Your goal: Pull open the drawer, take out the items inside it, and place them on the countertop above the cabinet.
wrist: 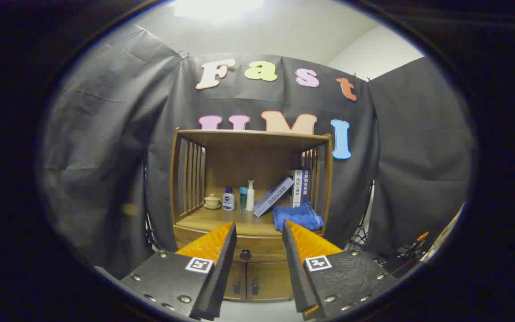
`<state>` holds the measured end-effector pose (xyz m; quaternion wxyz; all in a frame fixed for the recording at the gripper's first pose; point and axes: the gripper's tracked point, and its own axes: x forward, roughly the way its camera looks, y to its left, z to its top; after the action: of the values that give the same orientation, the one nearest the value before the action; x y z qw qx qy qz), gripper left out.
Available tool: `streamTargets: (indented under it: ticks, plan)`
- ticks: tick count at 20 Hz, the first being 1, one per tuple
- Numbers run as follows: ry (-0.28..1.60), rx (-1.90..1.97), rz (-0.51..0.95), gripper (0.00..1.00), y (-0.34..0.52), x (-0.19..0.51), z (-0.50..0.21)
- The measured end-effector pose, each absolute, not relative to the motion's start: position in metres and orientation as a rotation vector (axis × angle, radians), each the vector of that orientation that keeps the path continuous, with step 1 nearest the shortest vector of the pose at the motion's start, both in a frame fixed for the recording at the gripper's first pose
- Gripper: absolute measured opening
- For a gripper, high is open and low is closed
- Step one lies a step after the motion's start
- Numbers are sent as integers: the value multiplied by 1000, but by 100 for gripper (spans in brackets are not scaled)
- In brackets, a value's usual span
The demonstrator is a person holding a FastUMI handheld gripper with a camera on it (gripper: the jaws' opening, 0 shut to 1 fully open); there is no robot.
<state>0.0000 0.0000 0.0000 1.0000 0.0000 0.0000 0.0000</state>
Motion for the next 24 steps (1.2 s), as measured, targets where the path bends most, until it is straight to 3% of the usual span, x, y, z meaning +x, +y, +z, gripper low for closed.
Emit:
streamTargets:
  ticks: [15,24]
  plan:
    - [-14,24,-43,61,-19,-7,1]
    - [91,46,32,61,26,89,-73]
